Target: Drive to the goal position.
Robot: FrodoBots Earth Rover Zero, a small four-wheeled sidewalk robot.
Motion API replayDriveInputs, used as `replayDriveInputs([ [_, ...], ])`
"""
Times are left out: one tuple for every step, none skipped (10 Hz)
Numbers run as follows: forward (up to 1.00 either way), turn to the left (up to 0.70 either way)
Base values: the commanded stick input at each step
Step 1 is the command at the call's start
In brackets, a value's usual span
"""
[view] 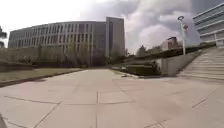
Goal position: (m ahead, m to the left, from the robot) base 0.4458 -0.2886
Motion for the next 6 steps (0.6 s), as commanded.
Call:
replayDriveInputs([
  [1.0, 0.0],
  [1.0, 0.0],
  [1.0, 0.0],
  [1.0, 0.0],
  [1.0, 0.0],
  [1.0, 0.0],
])
